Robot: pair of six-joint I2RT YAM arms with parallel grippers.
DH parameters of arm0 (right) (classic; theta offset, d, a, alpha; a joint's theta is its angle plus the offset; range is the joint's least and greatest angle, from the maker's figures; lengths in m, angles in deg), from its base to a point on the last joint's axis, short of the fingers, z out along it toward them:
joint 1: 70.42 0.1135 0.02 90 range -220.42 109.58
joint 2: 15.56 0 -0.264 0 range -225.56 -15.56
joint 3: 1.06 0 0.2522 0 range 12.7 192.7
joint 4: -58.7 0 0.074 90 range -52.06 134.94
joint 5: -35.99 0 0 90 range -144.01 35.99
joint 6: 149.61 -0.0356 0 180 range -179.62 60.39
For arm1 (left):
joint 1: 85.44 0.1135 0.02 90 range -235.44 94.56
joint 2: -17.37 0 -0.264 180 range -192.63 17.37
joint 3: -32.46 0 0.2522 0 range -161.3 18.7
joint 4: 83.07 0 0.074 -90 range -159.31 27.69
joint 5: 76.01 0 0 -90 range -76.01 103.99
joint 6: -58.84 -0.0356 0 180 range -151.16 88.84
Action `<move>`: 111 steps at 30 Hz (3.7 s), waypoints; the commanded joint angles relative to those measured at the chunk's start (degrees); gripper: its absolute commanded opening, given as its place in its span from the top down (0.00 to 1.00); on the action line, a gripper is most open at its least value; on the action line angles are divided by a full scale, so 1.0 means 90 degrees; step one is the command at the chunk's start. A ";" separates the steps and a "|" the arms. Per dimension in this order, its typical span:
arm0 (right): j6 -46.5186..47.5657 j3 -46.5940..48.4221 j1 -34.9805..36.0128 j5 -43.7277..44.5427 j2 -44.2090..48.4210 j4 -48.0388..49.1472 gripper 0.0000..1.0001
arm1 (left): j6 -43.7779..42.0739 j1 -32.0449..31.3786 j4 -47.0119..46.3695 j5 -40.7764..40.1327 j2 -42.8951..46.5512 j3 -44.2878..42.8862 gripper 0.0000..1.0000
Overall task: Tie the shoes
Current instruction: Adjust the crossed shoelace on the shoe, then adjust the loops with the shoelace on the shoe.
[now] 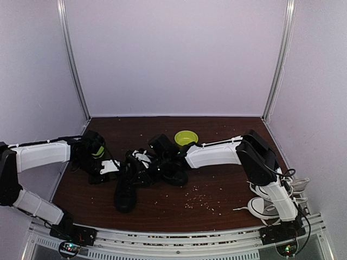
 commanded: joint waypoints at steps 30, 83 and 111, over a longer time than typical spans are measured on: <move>-0.0705 0.0361 -0.0081 -0.0182 -0.0171 0.0417 1.00 | -0.0180 -0.0379 -0.1856 0.1685 0.1748 0.0567 0.46; -0.0406 -0.0610 -0.0082 -0.0396 0.0618 0.0243 1.00 | -0.0055 -0.0886 -0.1623 -0.0053 -0.0109 0.0277 0.99; -0.0668 -0.0164 -0.0144 -0.0346 0.0219 0.0441 1.00 | 0.1277 -0.0355 0.0839 0.0972 0.0346 -0.0411 0.63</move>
